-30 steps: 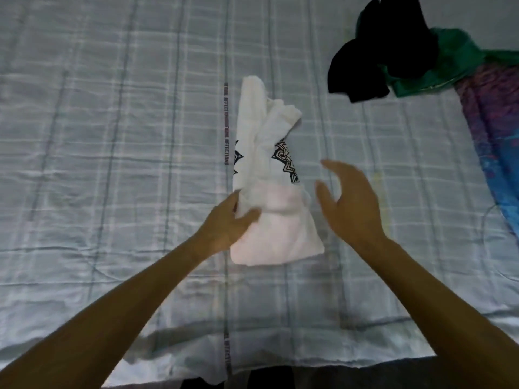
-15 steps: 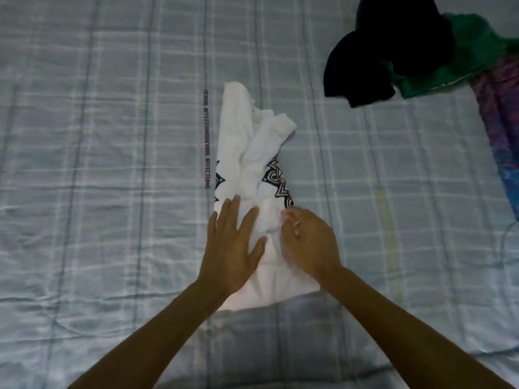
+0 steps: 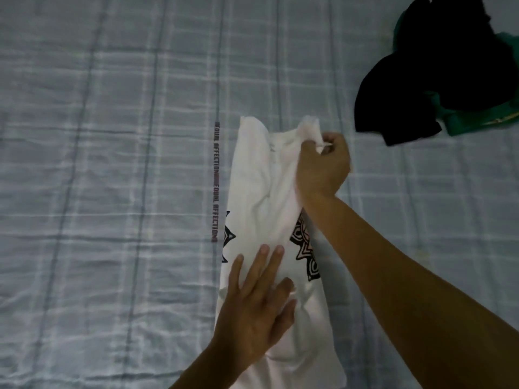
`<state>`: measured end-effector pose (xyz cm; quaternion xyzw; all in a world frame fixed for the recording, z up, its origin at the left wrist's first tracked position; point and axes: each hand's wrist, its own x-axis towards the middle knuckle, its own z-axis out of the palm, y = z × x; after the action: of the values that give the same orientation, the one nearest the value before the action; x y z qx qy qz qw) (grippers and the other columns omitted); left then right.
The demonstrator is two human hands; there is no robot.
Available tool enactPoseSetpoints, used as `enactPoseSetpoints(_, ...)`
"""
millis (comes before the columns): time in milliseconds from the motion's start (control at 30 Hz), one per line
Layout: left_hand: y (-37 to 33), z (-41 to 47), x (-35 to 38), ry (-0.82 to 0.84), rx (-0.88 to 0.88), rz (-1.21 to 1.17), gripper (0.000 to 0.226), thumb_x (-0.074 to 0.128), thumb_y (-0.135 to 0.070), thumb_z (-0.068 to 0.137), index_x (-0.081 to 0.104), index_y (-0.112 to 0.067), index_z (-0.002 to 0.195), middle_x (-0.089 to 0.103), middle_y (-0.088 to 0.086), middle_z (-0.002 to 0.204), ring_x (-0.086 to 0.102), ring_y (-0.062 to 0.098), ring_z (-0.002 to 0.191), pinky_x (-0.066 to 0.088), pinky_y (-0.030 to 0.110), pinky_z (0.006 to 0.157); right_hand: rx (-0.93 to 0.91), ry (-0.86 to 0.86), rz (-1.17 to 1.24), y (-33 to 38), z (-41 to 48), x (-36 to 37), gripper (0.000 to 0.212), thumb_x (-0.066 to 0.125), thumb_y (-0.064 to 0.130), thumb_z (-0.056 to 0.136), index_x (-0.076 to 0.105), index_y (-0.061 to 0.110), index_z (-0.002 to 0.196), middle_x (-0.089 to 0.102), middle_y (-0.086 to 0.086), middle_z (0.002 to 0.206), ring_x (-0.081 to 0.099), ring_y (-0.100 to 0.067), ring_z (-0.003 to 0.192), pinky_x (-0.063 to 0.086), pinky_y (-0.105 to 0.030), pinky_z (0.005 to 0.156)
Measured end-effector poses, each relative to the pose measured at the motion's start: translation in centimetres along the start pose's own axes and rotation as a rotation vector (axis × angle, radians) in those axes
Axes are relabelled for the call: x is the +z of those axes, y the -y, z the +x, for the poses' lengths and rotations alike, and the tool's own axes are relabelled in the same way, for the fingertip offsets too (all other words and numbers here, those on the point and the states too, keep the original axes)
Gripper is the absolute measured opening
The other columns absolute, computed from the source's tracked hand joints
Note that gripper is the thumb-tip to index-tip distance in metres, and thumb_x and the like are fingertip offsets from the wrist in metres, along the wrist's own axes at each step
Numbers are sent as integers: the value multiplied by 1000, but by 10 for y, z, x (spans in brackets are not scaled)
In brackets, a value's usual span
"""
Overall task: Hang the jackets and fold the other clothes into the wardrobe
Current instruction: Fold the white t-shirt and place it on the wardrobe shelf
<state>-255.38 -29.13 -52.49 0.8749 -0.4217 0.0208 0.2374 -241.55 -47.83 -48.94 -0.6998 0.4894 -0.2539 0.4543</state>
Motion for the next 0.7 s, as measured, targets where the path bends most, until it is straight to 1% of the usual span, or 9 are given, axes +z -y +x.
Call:
enactPoseSetpoints(67,3,-1,2,-17,48,9,35,62,-40,81,52,-23,110,37,15,147,27,29,140,17,52,114,-114,-52,143,20,-3,14,18,62,5,81,53,20,82,51,15,65,49,4,56,38,-7,54)
enactPoseSetpoints(133,7,-3,4,-11,60,20,51,60,-42,82,45,-22,126,32,15,148,27,30,140,15,52,114,-167,37,152,29,-16,33,16,62,3,82,57,17,85,52,14,66,50,8,56,38,-6,54)
enactPoseSetpoints(200,8,-2,2,3,43,27,57,55,-43,85,39,-22,135,29,14,149,26,29,141,17,51,114,-190,298,41,24,-29,52,14,64,15,87,63,14,101,63,9,84,54,11,75,41,-4,67)
enactPoseSetpoints(233,8,-2,-1,11,31,36,56,51,-43,88,37,-22,138,28,14,149,25,29,141,16,50,114,-205,519,-94,17,-33,63,24,60,26,91,63,14,112,65,2,104,55,6,97,42,-8,84)
enactPoseSetpoints(267,8,-3,-3,16,23,42,54,48,-43,89,37,-22,138,28,14,149,25,28,141,16,50,114,-240,737,-269,7,-37,70,31,53,33,95,62,14,118,58,-5,124,48,-9,121,36,-20,102)
enactPoseSetpoints(333,7,-8,-9,17,26,29,49,45,-41,91,39,-22,137,29,14,149,26,28,140,17,48,113,-331,929,-422,-3,-42,69,34,39,29,101,61,11,119,45,-12,141,28,-27,139,24,-42,113)
enactPoseSetpoints(467,-4,-29,-17,44,114,-15,49,49,-42,89,44,-21,134,34,15,148,32,28,139,24,47,111,-424,663,-261,-13,-43,25,36,36,17,102,51,9,134,46,-7,144,33,-20,138,27,-32,113)
enactPoseSetpoints(567,-13,-54,-15,170,251,9,53,44,-53,90,50,-22,132,37,17,146,29,29,140,24,47,111,-488,860,-498,-38,-46,-3,40,38,20,101,45,11,139,40,-5,148,25,-18,142,23,-35,116)
enactPoseSetpoints(700,-13,-83,-16,255,271,-8,59,48,-52,89,49,-16,137,34,21,147,25,32,141,27,47,111,-536,773,-382,-45,-67,-38,28,49,10,92,67,8,113,66,-7,116,58,-23,113,45,-40,100)
